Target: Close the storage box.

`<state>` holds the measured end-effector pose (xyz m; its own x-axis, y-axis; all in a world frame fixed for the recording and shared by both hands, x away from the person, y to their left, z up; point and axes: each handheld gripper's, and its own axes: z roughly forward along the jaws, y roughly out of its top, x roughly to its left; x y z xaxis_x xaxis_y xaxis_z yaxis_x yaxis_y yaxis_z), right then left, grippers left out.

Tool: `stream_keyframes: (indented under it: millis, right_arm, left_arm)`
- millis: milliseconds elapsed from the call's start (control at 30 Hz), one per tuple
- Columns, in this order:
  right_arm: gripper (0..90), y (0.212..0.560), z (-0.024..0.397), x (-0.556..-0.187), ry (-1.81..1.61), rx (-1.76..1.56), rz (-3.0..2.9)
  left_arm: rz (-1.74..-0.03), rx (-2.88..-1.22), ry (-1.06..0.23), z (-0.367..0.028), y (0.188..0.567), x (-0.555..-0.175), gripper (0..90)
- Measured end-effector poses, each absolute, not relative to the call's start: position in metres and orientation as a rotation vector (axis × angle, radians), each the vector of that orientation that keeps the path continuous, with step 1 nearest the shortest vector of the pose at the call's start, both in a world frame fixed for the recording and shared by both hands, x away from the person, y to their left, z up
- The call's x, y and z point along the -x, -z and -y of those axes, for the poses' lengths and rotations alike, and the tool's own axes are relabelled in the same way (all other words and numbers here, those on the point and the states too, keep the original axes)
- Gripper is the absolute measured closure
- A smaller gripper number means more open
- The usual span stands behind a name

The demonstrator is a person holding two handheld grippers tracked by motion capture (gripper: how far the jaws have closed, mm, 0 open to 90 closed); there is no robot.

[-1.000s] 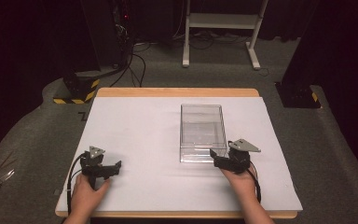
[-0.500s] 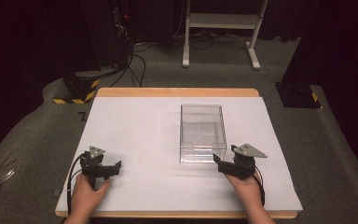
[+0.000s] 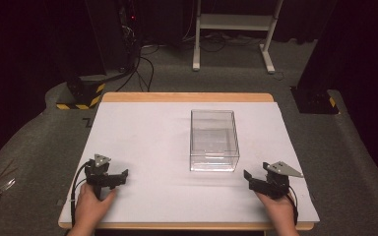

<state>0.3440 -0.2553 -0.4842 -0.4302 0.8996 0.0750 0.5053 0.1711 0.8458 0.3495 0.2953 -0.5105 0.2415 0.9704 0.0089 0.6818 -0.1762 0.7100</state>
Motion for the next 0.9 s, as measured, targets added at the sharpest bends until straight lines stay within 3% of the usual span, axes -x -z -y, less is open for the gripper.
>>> stream_keyframes:
  millis: [267,900]
  right_arm:
    - [17.2,0.495,0.281,-0.333,-1.101,-1.372,-1.985]
    - [21.1,0.5,0.274,-0.334,-1.018,-1.314,-2.064]
  left_arm:
    - [-1.505,-1.933,-0.637,-0.295,0.51,-0.349,1.2]
    - [-1.507,-1.931,-0.639,-0.295,0.511,-0.349,1.3]
